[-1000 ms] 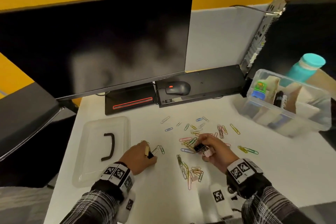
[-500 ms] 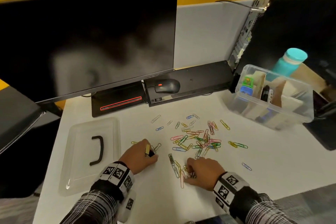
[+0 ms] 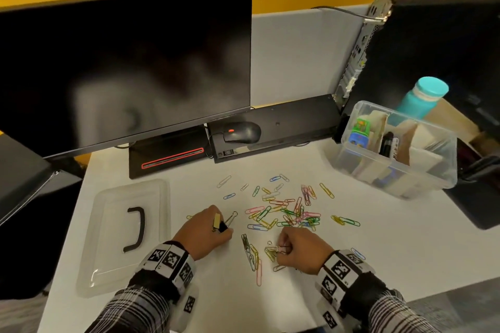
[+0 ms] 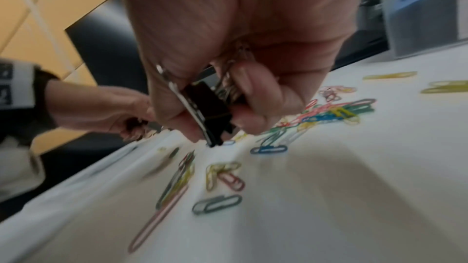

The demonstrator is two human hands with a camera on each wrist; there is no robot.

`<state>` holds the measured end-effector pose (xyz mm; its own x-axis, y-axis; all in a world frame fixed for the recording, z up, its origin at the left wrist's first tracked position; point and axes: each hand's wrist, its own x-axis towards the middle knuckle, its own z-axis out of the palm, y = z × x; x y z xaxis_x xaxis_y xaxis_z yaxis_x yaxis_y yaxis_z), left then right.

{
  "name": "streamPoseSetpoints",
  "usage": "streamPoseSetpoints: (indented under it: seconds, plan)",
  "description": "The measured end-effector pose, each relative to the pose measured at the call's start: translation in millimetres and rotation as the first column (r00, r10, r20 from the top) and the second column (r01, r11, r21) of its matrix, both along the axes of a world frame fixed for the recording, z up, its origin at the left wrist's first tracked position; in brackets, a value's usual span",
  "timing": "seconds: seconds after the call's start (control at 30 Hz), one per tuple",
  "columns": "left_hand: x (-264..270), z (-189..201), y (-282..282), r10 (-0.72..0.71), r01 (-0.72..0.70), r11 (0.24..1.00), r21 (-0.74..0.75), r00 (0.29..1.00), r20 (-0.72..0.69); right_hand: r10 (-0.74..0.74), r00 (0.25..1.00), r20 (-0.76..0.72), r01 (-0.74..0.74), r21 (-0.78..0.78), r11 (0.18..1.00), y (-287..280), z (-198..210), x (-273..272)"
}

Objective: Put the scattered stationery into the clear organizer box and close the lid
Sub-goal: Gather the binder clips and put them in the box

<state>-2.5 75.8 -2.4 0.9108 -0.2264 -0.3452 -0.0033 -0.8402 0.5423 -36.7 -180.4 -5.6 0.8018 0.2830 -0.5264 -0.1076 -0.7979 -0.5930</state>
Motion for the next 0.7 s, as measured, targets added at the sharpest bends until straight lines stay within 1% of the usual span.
streamPoseSetpoints:
  seconds: [0.13,0.27,0.37,0.5,0.53,0.57,0.63,0.67,0.7]
  plan:
    - [7,4,-16,0.004,-0.004,1.0,-0.012,1.0,0.01,-0.108,0.991,-0.075,0.12,0.187,0.975,-28,8,8]
    - [12,9,-41,-0.002,0.003,0.999,-0.05,1.0,0.03,-0.21,0.967,-0.145,0.243,0.268,0.932,-61,14,15]
    - [17,12,-62,-0.004,0.007,0.996,-0.084,1.0,0.026,-0.276,0.958,-0.083,0.288,0.294,0.911,-90,24,20]
    - [28,17,-96,-0.015,0.018,0.994,-0.104,0.999,0.031,-0.332,0.939,0.09,0.293,0.296,0.909,-135,61,35]
    - [31,19,-105,-0.015,0.019,0.994,-0.109,0.999,0.036,-0.37,0.917,0.151,0.312,0.309,0.899,-150,73,41]
    - [33,21,-115,-0.015,0.02,0.993,-0.113,0.999,0.044,-0.43,0.874,0.224,0.348,0.329,0.878,-166,85,47]
    - [38,24,-135,-0.016,0.024,0.99,-0.136,0.998,0.061,-0.561,0.735,0.381,0.445,0.354,0.823,-203,108,60]
    - [40,26,-145,-0.014,0.024,0.989,-0.148,0.997,0.07,-0.597,0.668,0.445,0.49,0.34,0.802,-223,116,67]
    - [42,27,-154,-0.012,0.023,0.988,-0.154,0.997,0.074,-0.606,0.626,0.491,0.53,0.302,0.792,-242,121,73]
